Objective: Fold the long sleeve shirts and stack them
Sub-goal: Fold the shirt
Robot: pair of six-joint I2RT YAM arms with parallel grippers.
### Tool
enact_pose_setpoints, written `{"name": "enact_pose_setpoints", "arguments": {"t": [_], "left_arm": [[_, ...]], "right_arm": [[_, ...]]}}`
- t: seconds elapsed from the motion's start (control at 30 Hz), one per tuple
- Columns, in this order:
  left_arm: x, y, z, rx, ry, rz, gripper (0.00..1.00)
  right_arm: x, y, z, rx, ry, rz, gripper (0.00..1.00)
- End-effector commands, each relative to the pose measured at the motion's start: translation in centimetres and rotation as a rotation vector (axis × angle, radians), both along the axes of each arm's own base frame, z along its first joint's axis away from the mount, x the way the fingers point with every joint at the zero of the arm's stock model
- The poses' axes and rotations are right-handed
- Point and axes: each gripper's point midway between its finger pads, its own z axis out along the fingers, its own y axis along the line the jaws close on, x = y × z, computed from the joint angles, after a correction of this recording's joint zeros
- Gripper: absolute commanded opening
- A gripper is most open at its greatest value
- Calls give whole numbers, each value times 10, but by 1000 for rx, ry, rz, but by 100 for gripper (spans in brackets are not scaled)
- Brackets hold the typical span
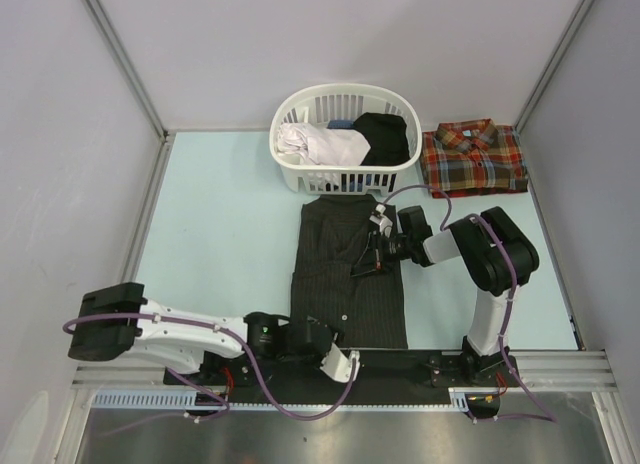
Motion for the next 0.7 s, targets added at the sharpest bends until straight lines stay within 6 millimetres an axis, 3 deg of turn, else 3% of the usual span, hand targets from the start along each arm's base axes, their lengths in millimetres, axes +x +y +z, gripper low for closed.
{"name": "enact_pose_setpoints", "arguments": {"t": [0.0,0.1,0.2,0.23,0.3,0.33,0.37,0.4,0.47,0.5,0.6,0.67], "left_arm": [[7,-6,-3,-23,-66,0,57],[6,-1,-12,9,-68,-15,59],[6,0,-15,19,-72,-22,38],[5,0,-13,23,-68,-20,24],[-2,2,-8,25,-29,-33,12],[-6,-1,-1,14,-5,-46,1],[-11,-2,3,8,19,-57,0],[-25,4,7,17,88,-90,0],[-39,0,23,-8,155,-129,0],[-55,6,28,2,233,-167,0],[-84,10,51,5,372,-231,0],[-98,8,73,-8,435,-275,0]], "right_arm": [[20,1,-4,-13,-74,-26,6],[18,3,-7,-22,-76,-18,6],[14,4,-10,-33,-76,-8,6],[12,4,-10,-36,-76,-7,6],[8,8,-5,-35,-104,18,6],[4,9,-2,-37,-107,32,6],[3,11,4,-32,-124,51,7],[6,19,24,-9,-177,77,9],[-2,20,42,-10,-199,136,14],[6,24,73,21,-269,147,20],[7,15,114,26,-313,150,34],[11,8,129,23,-399,167,45]]}}
